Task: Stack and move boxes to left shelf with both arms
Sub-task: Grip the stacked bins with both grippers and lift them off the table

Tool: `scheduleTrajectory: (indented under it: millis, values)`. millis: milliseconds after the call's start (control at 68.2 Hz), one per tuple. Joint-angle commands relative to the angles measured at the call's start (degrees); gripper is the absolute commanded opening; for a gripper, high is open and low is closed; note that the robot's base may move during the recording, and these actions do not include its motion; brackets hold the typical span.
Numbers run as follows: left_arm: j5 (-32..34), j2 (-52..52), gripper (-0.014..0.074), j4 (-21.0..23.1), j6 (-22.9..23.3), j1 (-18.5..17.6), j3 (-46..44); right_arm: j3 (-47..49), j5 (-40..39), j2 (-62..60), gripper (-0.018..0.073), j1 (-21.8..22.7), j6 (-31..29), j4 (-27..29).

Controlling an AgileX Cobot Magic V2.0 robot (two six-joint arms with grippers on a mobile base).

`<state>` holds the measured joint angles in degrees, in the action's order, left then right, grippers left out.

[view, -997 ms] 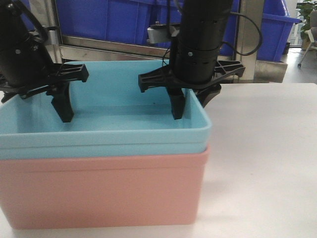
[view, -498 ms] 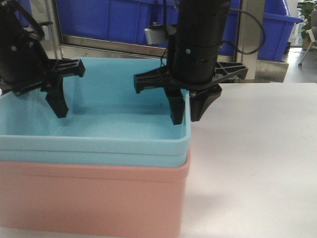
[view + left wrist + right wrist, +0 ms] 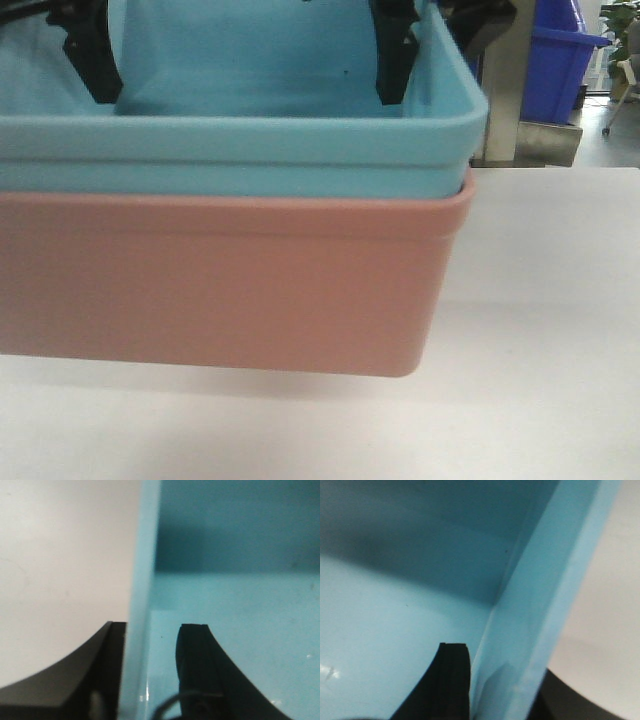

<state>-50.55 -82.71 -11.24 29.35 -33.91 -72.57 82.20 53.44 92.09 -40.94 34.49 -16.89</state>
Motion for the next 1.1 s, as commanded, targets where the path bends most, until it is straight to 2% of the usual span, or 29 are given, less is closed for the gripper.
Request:
scheduleTrajectory:
  millis: [0,132,235,572,1085]
  values:
    - [2.5,3.7,-0.0012,0.2,0.6,-5.8,-5.6,4.2,-10.4,-2.1,0.0057,-1.9,2.1,-4.3]
    - [2.7,3.4,-0.0012,-4.6,7.8,-8.9,-7.8,5.2,-10.5,-1.5,0.0057,-3.1,8.2,-7.4]
    - [3.2,2.6,-0.0012,-5.4,9.8,-9.5,-8.3,5.2,-10.3,-1.0,0.0057,-3.1,10.5,-7.5]
    - [5.9,-1.2,-0.0012,-3.5,9.9,-10.7,-8.5,5.2,-11.0,0.2,0.0057,-6.4,10.6,-7.9]
    - [6.4,-2.4,-0.0012,-4.3,9.6,-10.8,-8.6,5.2,-9.7,0.2,0.0057,-6.5,10.6,-8.3]
